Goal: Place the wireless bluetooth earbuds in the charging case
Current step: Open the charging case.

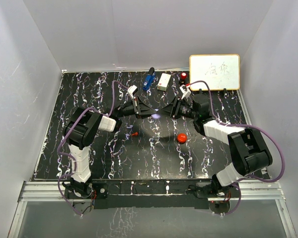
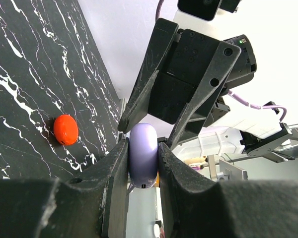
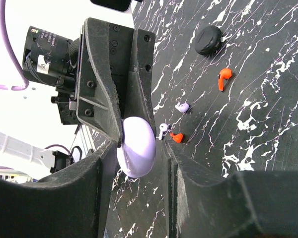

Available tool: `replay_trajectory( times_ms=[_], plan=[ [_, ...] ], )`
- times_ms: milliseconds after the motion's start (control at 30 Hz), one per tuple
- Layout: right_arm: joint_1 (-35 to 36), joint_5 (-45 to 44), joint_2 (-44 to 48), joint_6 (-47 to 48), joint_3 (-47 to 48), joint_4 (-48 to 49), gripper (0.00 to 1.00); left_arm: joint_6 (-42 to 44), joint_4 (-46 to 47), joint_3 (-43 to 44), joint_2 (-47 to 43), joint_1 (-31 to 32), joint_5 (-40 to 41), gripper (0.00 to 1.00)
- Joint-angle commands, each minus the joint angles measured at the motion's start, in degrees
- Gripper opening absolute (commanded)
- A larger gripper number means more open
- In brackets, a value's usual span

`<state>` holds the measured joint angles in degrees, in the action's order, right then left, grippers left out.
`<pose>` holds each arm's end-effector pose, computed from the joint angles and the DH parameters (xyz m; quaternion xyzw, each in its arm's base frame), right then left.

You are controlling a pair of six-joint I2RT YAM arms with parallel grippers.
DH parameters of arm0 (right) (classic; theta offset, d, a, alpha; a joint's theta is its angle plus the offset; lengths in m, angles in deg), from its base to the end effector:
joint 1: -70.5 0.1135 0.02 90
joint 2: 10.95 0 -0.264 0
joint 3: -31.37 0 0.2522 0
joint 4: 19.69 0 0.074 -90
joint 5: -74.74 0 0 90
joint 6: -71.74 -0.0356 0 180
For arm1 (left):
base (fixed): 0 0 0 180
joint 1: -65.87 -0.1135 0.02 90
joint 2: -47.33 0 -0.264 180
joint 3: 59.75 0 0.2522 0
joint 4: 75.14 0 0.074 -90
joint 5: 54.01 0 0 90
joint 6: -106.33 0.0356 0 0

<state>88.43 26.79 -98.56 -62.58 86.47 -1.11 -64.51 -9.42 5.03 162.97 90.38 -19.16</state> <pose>0.2963 0.1209 0.2175 -0.0474 0.7662 0.5392 0.3463 0.3378 -0.1861 0.1801 0.0684 0.6497 -0.7298 0.2015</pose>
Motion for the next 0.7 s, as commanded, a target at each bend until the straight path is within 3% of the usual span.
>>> replay_trajectory(
  times_ms=[0,367,667],
  plan=[
    [-0.2,0.9,-0.1,-0.6,-0.6,4.6,0.35,-0.3,6.9,2.1,-3.9,0.3,-1.2,0.0],
    [-0.4,1.7,0.0,-1.7,-1.3,6.4,0.21,-2.2,9.9,2.4,-3.4,0.4,-1.4,0.0],
    [-0.5,3.0,-0.7,-3.7,-2.3,9.6,0.29,-6.8,16.7,3.3,-1.4,0.4,-1.4,0.0]
  ],
)
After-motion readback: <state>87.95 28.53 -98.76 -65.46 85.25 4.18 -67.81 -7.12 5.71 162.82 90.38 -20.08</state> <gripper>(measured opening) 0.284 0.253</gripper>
